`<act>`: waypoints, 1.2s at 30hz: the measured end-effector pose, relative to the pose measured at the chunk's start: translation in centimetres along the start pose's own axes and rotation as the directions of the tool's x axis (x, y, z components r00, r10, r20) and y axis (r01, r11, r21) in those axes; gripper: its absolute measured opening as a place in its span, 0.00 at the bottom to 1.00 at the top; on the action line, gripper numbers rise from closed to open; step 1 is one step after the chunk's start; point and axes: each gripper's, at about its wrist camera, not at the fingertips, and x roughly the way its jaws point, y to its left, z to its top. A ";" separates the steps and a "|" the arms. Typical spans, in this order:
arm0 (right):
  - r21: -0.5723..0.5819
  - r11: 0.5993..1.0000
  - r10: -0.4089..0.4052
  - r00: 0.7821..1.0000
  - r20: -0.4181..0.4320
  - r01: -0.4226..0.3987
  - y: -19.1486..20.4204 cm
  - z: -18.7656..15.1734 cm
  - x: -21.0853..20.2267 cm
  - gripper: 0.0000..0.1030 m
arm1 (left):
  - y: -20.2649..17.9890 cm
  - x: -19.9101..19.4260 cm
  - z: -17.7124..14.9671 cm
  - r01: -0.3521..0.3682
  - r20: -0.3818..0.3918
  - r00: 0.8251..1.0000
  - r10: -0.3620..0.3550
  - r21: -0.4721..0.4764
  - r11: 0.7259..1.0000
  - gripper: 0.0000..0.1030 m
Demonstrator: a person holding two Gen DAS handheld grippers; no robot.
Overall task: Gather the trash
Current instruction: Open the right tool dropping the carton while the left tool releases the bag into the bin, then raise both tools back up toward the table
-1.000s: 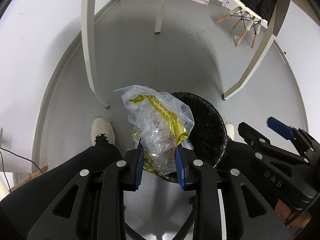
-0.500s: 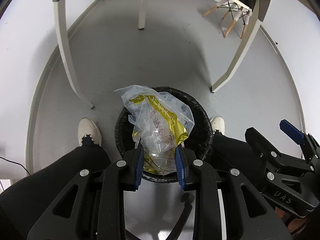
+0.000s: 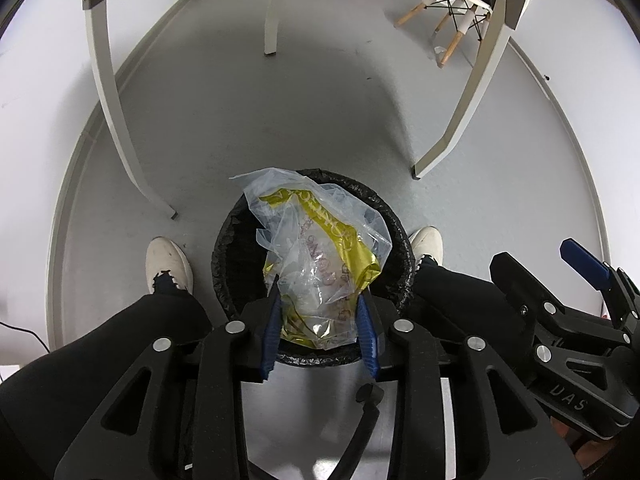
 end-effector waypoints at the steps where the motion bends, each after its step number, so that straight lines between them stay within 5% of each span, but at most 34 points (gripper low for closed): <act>1: 0.000 1.000 0.000 1.000 -0.001 0.000 0.0 0.0 0.0 0.93 | 0.0 0.0 -0.1 -0.002 0.001 1.000 0.002 0.000 1.000 0.35; 23: 0.002 1.000 -0.012 0.999 0.032 0.012 -0.4 0.0 -1.6 0.93 | 0.1 -2.5 -0.3 -0.060 0.067 0.996 0.059 0.003 0.998 0.84; 36: 0.036 0.999 0.003 0.996 0.085 -0.006 -1.6 0.0 -6.4 0.93 | -0.6 -8.2 -1.6 -0.060 0.175 0.983 0.053 0.034 0.998 0.94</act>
